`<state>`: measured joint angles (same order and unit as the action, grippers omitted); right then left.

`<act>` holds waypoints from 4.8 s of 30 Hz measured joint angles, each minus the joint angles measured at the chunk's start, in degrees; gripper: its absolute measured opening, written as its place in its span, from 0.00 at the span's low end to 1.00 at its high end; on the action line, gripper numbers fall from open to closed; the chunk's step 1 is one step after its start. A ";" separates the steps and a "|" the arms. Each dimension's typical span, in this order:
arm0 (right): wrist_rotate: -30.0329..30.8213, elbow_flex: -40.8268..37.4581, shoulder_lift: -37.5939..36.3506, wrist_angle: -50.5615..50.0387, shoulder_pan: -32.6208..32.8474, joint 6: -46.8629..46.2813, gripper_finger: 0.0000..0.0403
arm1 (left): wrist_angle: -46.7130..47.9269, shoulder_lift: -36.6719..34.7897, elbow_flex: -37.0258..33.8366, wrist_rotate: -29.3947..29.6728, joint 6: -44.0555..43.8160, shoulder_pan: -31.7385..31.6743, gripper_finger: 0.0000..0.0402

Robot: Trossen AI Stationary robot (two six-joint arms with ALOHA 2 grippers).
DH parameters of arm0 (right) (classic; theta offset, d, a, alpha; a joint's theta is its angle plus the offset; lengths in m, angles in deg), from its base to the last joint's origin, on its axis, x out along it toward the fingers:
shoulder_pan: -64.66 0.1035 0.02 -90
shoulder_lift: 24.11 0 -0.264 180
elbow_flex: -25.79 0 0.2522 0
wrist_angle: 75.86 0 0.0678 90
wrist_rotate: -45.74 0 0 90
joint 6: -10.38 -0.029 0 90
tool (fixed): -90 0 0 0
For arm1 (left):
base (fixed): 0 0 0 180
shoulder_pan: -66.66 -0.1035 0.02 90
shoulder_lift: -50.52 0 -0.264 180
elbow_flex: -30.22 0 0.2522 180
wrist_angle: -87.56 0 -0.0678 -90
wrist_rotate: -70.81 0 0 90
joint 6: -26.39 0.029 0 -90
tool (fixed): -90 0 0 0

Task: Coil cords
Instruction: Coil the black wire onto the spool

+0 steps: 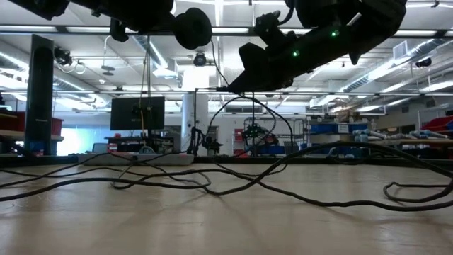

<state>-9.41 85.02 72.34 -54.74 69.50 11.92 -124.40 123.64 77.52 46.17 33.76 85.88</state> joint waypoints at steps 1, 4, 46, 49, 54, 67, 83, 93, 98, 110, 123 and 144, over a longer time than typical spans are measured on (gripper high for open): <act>-0.02 0.00 0.00 0.04 0.15 -0.02 0.26 | -0.03 0.00 0.00 -0.01 0.01 0.00 0.00; -0.26 -0.01 0.00 -0.02 0.42 -0.06 0.20 | -0.04 0.00 0.00 0.01 0.04 0.00 0.00; -16.58 17.44 0.00 -28.18 -0.26 -1.09 0.00 | -5.12 5.03 -0.02 -3.47 -4.54 -1.46 0.00; -16.42 17.43 0.00 -30.08 -0.16 -2.86 0.00 | -7.31 5.03 -0.02 -3.43 -2.88 -1.46 0.00; -15.93 17.30 0.00 -32.81 -0.75 -6.10 0.00 | -9.65 5.03 -0.02 -3.49 -2.82 -1.46 0.00; -20.39 14.64 0.02 -23.30 -0.25 -6.75 0.00 | -12.14 6.08 -0.02 -4.89 -5.01 -3.52 0.00; -22.59 -1.18 0.09 -1.60 0.04 -15.19 0.00 | -3.41 16.05 -0.03 -17.61 -23.97 -9.83 0.00; -21.12 -4.94 0.09 -7.47 -0.14 -26.98 0.00 | -12.15 25.49 -0.05 -32.17 -32.01 -17.57 0.00; -21.82 -1.20 1.32 -17.55 -0.99 -29.00 0.00 | -18.44 31.89 1.69 -33.18 -35.41 -17.77 0.00; -25.17 0.59 10.48 -2.83 -0.20 -25.74 0.00 | -16.55 33.24 3.01 -34.76 -34.70 -17.74 0.00; -19.66 0.57 2.72 -5.34 -2.04 -16.79 0.00 | -10.61 33.22 2.99 -38.12 -33.38 -17.58 0.00; -9.75 0.53 -9.44 -32.47 -3.00 -19.29 0.00 | -8.87 33.21 2.97 -40.69 -33.11 -17.55 0.00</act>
<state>-19.16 85.55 62.90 -87.22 66.50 -7.37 -133.27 156.85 80.49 5.48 0.65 68.33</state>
